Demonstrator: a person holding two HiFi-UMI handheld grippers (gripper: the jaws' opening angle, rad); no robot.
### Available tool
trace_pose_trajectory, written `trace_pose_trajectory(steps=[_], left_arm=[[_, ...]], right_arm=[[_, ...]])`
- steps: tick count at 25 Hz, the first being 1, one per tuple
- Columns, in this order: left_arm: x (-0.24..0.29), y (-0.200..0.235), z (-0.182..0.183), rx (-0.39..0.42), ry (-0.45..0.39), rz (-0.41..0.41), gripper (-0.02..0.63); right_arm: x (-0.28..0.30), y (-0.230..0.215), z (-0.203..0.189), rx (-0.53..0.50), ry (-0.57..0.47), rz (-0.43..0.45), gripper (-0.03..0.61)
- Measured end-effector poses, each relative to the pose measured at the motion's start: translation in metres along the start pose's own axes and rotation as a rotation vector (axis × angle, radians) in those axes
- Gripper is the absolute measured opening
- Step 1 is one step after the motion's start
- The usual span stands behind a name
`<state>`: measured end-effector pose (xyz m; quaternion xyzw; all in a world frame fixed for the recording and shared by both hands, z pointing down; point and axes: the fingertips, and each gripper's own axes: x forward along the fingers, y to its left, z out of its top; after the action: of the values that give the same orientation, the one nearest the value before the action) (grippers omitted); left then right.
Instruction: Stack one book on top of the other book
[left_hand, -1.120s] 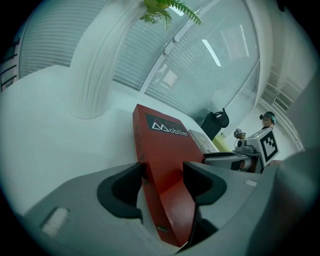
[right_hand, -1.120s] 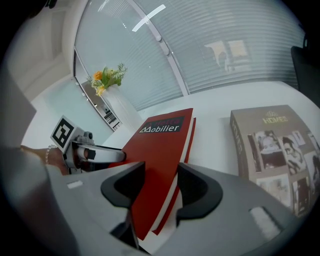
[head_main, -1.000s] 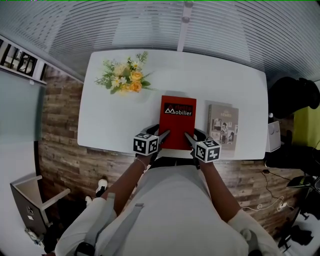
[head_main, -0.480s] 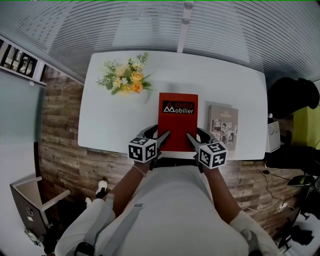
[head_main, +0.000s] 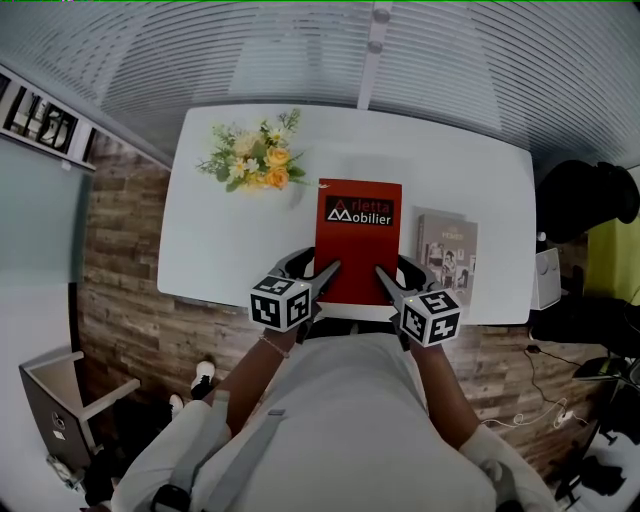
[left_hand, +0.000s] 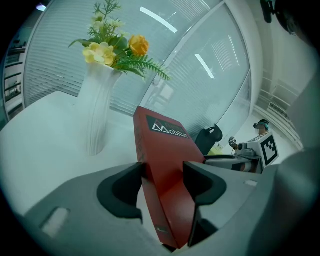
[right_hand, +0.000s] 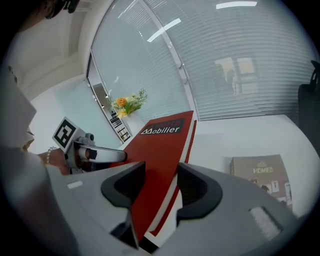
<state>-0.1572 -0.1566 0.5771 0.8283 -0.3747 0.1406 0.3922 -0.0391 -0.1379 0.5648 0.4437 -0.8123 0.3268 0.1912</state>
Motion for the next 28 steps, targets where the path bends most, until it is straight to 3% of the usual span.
trace_pose_trajectory(steps=[14, 28], left_arm=[[0.021, -0.021, 0.005, -0.006, -0.016, 0.019, 0.265], [0.088, -0.109, -0.005, -0.002, -0.007, 0.043, 0.264]], right_arm=[[-0.013, -0.026, 0.006, -0.013, -0.009, 0.014, 0.199], [-0.079, -0.116, 0.0, 0.002, -0.009, 0.028, 0.199]])
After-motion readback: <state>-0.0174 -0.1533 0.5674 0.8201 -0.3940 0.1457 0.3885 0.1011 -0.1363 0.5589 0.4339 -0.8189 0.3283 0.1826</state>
